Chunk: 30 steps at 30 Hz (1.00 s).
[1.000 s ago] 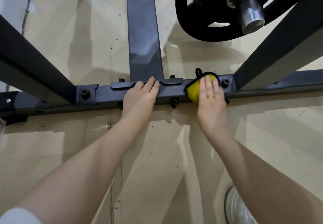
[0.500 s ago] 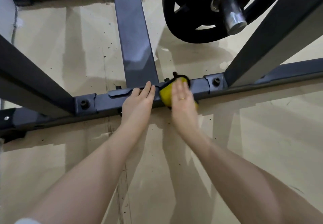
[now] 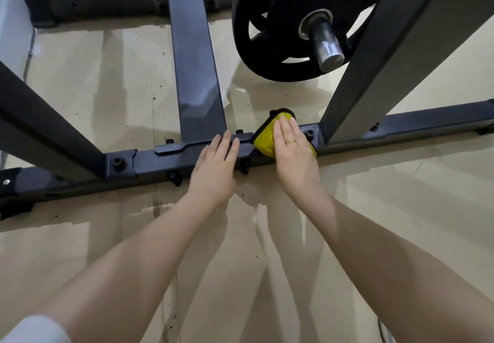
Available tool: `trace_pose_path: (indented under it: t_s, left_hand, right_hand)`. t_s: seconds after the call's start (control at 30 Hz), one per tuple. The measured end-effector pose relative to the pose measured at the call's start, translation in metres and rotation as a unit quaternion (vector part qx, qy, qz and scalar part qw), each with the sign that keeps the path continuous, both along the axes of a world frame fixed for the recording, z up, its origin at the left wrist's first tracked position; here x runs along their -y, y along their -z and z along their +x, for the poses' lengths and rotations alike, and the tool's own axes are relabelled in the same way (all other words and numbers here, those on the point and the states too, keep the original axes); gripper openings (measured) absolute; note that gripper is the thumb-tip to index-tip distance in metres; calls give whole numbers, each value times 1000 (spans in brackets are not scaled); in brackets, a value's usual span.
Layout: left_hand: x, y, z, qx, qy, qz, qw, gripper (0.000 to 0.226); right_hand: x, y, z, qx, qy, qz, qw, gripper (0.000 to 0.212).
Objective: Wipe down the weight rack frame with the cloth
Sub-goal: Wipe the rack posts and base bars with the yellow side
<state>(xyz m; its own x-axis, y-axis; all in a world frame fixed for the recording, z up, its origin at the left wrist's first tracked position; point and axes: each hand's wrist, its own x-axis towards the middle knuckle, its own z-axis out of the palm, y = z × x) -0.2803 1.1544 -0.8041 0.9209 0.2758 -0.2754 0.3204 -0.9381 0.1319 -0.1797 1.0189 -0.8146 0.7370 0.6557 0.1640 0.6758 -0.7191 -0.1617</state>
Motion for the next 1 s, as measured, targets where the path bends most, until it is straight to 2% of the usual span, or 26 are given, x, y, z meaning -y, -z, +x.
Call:
trace_pose_path:
  t_s: [0.07, 0.17, 0.27, 0.33, 0.37, 0.43, 0.47, 0.57, 0.63, 0.77, 0.87, 0.93, 1.0]
  left_hand:
    - [3, 6, 3, -16, 3, 2, 1000, 89]
    - [1, 9, 2, -50, 21, 17, 998, 113]
    - [0, 5, 1, -49, 14, 5, 999, 118]
    - [2, 1, 3, -48, 11, -9, 999, 118]
    - [2, -1, 3, -49, 11, -13, 999, 117]
    - [4, -5, 5, -54, 11, -11, 998, 117]
    - [5, -6, 6, -54, 9, -9, 998, 117]
    - [6, -9, 9, -57, -8, -12, 998, 116]
    - [5, -7, 9, -56, -8, -10, 998, 114]
    - [3, -4, 9, -45, -13, -28, 999, 108]
    - [-3, -2, 10, -23, 2, -21, 1000, 96]
    - [-10, -3, 9, -16, 37, 16, 999, 87]
    - [-18, -3, 9, -11, 86, 49, 995, 77]
  right_hand:
    - [-8, 14, 11, 32, -10, -44, 998, 51]
    - [0, 29, 24, 79, -32, -91, 992, 44]
    - [33, 37, 23, 101, -59, -116, 986, 45]
    - [69, 34, 11, 88, -78, -135, 984, 51]
    - [84, 28, 4, 53, -77, -144, 985, 55]
    - [97, 17, -2, -5, -41, -158, 987, 70]
    - [95, 14, -3, -11, -31, -139, 990, 70]
    - [49, -2, 0, 8, -47, -37, 998, 46]
    - [9, -15, 5, 21, -39, -5, 999, 48]
    - [-16, -10, 34, -10, 22, -126, 992, 48]
    - [-18, -5, 43, -36, 80, -145, 986, 35]
    - [-32, -5, 33, -81, -5, -140, 987, 34]
    - [-43, -2, 26, -107, -111, -116, 981, 45]
